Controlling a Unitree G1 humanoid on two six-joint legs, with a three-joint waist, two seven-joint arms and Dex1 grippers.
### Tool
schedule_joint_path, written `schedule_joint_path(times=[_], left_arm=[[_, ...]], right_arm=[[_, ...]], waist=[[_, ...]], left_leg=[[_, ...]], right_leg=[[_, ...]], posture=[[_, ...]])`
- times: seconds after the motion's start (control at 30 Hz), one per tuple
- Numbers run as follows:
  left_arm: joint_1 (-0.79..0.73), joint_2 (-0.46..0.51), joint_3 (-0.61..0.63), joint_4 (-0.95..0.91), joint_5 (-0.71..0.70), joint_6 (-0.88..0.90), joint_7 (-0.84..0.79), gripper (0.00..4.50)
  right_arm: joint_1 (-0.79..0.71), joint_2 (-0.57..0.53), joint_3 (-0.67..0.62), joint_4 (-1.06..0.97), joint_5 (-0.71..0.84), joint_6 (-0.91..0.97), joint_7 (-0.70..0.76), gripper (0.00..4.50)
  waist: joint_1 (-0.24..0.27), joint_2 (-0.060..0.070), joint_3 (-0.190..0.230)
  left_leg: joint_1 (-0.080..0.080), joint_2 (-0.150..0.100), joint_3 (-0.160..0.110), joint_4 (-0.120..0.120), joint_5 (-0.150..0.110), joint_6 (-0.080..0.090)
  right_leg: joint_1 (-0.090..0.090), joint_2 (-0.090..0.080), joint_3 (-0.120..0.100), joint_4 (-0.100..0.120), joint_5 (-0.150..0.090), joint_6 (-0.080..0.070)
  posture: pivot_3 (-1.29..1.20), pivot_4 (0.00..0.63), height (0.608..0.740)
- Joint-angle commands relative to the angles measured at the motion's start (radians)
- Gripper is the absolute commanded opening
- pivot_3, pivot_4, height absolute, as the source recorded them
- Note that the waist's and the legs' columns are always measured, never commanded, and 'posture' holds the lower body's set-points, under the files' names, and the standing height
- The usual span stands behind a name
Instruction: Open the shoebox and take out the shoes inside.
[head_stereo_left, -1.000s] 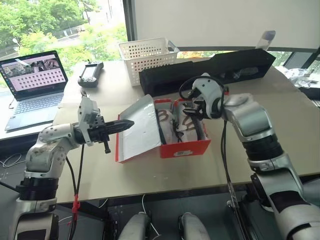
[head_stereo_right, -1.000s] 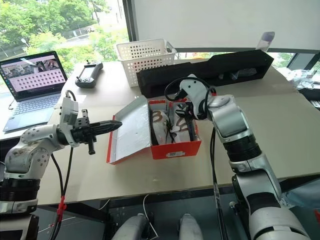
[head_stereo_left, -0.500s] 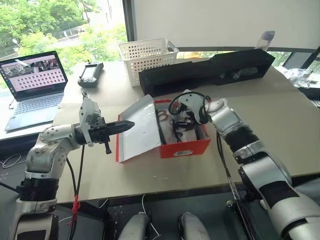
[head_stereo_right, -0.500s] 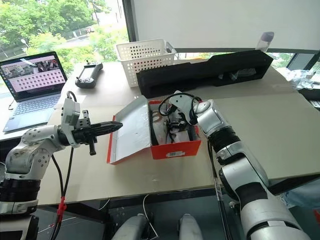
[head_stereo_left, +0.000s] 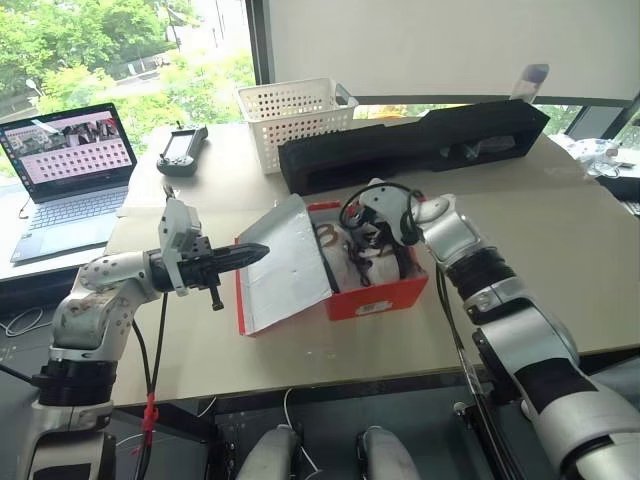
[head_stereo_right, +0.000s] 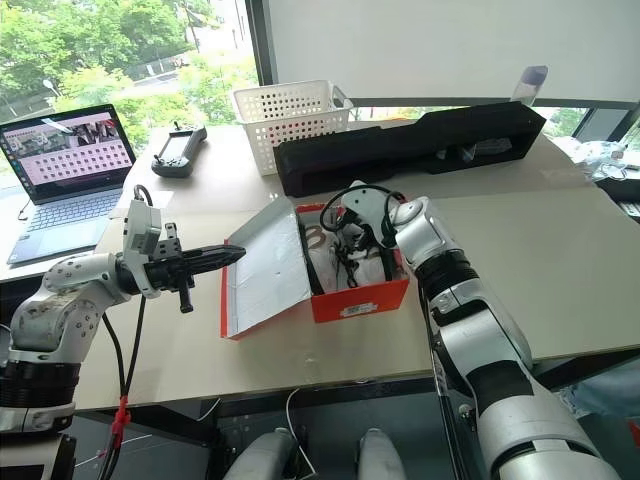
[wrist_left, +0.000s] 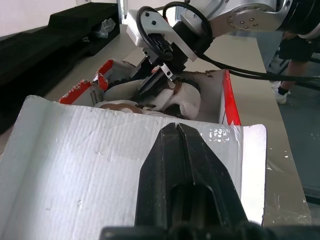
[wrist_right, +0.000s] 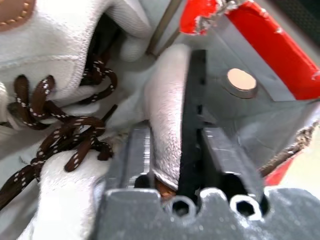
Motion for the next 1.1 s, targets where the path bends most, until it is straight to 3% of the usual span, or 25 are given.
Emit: schedule_joint_path(times=[0.03, 0.73, 0.93, 1.1], left_arm=[[-0.012, 0.010, 0.011, -0.026, -0.006, -0.003, -0.001, 0.00], [-0.025, -0.010, 0.014, -0.007, 0.002, -0.033, -0.001, 0.00], [-0.035, -0.012, 0.005, 0.008, 0.009, -0.032, -0.011, 0.00], [-0.040, -0.017, 0.001, 0.015, 0.016, -0.032, -0.016, 0.00]], right_arm=[[0.002, 0.008, -0.014, 0.018, -0.011, 0.033, -0.001, 0.46], [-0.025, -0.070, -0.324, -0.390, 0.253, 0.508, 0.015, 0.46], [-0.101, -0.086, -0.595, -0.374, 0.419, 0.608, -0.047, 0.46], [-0.160, -0.178, -0.805, -0.171, 0.472, 0.464, -0.182, 0.46]], waist=[[0.000, 0.000, 0.000], [-0.002, 0.002, 0.002], [0.005, 0.003, 0.003], [0.011, 0.004, 0.003]], left_leg=[[0.000, 0.000, 0.000, 0.000, 0.000, 0.000], [-0.006, 0.000, 0.001, -0.001, 0.001, 0.000], [-0.007, 0.000, 0.001, 0.000, 0.001, 0.000], [-0.007, 0.000, 0.001, 0.000, 0.001, 0.000]], right_leg=[[0.000, 0.000, 0.000, 0.000, 0.000, 0.000], [-0.004, 0.000, 0.001, 0.002, 0.000, -0.001], [-0.004, 0.000, 0.001, 0.002, 0.000, -0.001], [-0.003, 0.000, 0.000, 0.001, 0.001, -0.001]], posture=[[0.00, 0.150, 0.738], [0.00, 0.150, 0.738], [0.00, 0.150, 0.738], [0.00, 0.150, 0.738]])
